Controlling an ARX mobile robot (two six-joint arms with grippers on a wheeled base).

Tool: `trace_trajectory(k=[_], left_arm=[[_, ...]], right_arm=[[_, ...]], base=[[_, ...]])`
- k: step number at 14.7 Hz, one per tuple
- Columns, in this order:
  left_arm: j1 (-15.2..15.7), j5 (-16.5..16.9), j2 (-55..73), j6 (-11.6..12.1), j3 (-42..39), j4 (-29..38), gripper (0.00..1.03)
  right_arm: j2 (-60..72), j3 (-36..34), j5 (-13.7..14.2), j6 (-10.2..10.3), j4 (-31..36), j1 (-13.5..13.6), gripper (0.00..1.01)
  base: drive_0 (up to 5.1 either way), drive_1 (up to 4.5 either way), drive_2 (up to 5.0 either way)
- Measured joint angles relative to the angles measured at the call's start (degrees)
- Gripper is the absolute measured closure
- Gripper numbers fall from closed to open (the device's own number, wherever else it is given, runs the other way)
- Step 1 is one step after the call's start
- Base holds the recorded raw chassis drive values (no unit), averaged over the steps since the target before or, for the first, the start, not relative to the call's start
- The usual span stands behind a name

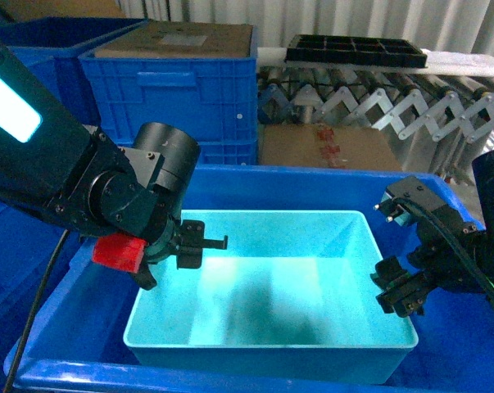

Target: Stack blue boxes stably on right

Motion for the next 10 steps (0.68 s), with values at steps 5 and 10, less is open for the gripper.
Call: trace_trajectory(k=[5,10], left_arm=[[-2.01,1.92,-0.7,0.0,0.5,0.44,0.04],[0.0,0.94,-14.32,3.06,4.39,2.8,0.05]], right_arm=[[-0.68,0.31,-2.43,2.05,1.46,0.0,0.03],[-11.87,4.46,-7.34,11.72,0.85,-0.42,0.03]], base=[[0.0,0.0,0.0],[0.0,0.0,0.0]])
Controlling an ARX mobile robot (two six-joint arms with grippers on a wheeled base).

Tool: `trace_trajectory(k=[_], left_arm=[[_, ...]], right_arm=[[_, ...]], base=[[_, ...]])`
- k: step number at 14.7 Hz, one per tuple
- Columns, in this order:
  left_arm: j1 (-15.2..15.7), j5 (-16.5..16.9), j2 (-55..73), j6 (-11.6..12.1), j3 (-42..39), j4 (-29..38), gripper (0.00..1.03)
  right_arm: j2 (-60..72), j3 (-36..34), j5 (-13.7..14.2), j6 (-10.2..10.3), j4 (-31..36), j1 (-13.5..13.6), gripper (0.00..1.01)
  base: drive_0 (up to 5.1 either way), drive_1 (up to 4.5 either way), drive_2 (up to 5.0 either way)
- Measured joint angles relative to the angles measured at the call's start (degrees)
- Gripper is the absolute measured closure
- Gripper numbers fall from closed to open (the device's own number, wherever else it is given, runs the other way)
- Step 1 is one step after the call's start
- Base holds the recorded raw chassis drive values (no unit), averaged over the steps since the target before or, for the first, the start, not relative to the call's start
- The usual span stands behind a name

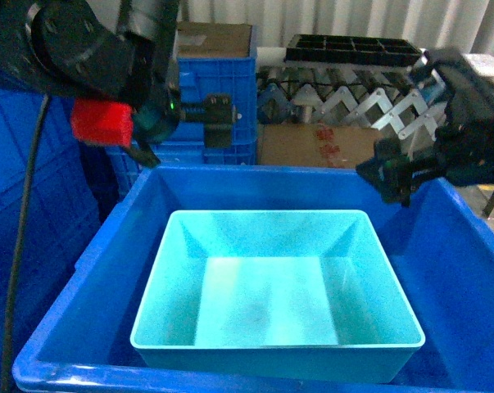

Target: Stack blue boxes stably on right

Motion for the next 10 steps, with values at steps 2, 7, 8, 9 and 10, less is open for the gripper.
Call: trace_trajectory(k=[2,7,8,9,10], left_arm=[[-0.35,0.37,-6.97,1.99,-3.65,2.12,0.05],[-0.11,-1.22,-30.67,7.69,-17.88,7.06,0.05],[-0.98,-3.78,-43.19,5.55,-26.58,3.93,0.05],[-2.27,-5.07,-50.77,2.89,-30.91,2.64,0.05],[-2.25,-5.22,-50.75,2.45,-30.25,2.91,0.05]], right_arm=[[-6.73,-1.11,-0.87,2.73,0.83,-1.27,0.03],[-29.14,-6.99,-2.4,8.33,-2.67,-4.85,0.03],[-40.5,-13.51,-2.01,9.88,-6.36,-4.85,0.03],[-52.33,-19.1,-1.2,12.33,-12.68,-5.33,0.03],[-56.98,-20.63,-1.07,13.29,-13.64,-5.29,0.03]], base=[[0.0,0.0,0.0],[0.0,0.0,0.0],[0.0,0.0,0.0],[0.0,0.0,0.0],[0.0,0.0,0.0]])
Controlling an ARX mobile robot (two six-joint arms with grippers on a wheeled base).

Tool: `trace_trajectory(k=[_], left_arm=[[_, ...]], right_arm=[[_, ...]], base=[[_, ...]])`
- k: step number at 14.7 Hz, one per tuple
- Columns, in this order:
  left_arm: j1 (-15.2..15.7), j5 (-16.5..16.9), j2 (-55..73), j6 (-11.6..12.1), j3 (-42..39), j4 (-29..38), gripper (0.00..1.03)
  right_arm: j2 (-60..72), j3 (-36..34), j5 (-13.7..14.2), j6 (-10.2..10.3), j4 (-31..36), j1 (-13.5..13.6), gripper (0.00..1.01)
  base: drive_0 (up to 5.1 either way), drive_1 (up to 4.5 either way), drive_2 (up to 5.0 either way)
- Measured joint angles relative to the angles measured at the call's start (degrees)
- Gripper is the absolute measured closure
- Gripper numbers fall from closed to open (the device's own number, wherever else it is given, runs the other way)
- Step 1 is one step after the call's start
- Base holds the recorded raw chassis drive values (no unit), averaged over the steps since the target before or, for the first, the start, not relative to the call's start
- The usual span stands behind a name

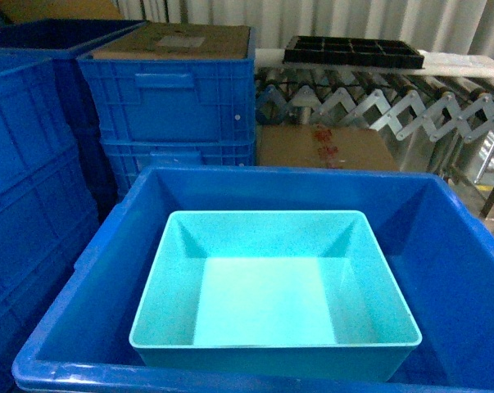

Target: Stack blue boxes stably on right

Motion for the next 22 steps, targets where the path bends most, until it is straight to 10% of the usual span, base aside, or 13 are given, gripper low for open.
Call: trace_trajectory(k=[1,3,4,7,11,22], left_arm=[[0.24,-0.02,0.55,-0.5,-0.04,-0.68,0.05],[3.13,7.93,-3.15,3.43,-9.14,13.03,0.26],[3.41,8.37,-3.72,3.8,-10.03,13.51,0.27],[5.62,9.73,-6.69,4.52,-15.06,15.98,0.38],[12.0,16.09,-16.96,5.51,-30.93,20.06,0.94],[21.29,26.14,-35.32,5.57,-43.95,15.02,1.01]], right_arm=[[-0.96,0.55,0.11,0.28,0.85,0.0,0.03],[-3.15,-6.75,14.45,-2.49,10.71,-0.04,0.24],[-3.78,-8.41,16.65,-2.62,11.34,-0.17,0.27],[-5.62,-12.92,18.93,-3.02,12.79,-0.92,0.38],[-14.38,-26.21,19.15,-3.82,17.46,-0.68,0.95],[-29.99,-37.88,19.15,-4.07,13.55,-0.68,0.99]], base=[[0.0,0.0,0.0],[0.0,0.0,0.0],[0.0,0.0,0.0],[0.0,0.0,0.0],[0.0,0.0,0.0],[0.0,0.0,0.0]])
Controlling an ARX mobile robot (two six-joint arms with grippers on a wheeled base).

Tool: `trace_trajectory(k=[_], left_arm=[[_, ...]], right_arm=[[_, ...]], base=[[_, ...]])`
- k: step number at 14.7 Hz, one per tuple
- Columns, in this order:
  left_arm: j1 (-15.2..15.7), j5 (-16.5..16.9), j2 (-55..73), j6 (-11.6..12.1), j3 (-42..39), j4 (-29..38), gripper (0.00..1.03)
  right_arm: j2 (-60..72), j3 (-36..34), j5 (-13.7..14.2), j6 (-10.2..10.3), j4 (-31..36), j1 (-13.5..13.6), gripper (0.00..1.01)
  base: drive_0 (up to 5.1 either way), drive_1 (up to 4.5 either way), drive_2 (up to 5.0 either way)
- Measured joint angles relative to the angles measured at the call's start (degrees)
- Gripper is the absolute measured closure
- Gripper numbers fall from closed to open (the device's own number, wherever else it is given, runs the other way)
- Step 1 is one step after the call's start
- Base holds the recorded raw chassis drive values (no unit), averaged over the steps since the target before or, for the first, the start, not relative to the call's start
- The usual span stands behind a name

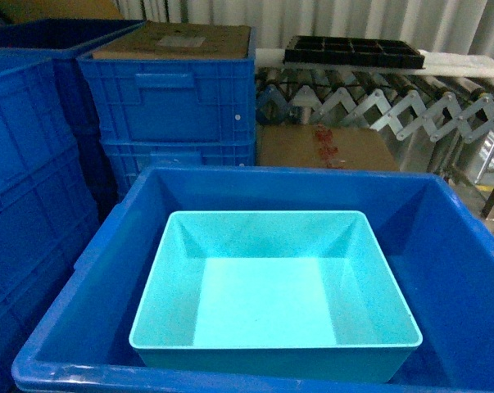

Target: Stack blue boxes stably on right

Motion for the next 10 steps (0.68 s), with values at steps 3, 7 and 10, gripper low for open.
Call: trace_trajectory(k=[3,7,10], left_arm=[[0.09,-0.04,-5.68,0.0,-1.75,-3.91,1.01],[0.09,0.0,-11.04,0.0,-3.63,-6.62,1.01],[0.09,-0.07,-16.09,0.02,-3.63,-11.23,1.01]], right_arm=[[-4.85,-1.46,0.0,0.0,-3.19,0.0,0.99],[-9.64,-3.41,0.0,-0.02,-5.44,0.0,0.99],[-13.64,-3.41,0.0,-0.02,-9.11,0.0,0.99]], base=[[0.0,0.0,0.0],[0.0,0.0,0.0],[0.0,0.0,0.0]])
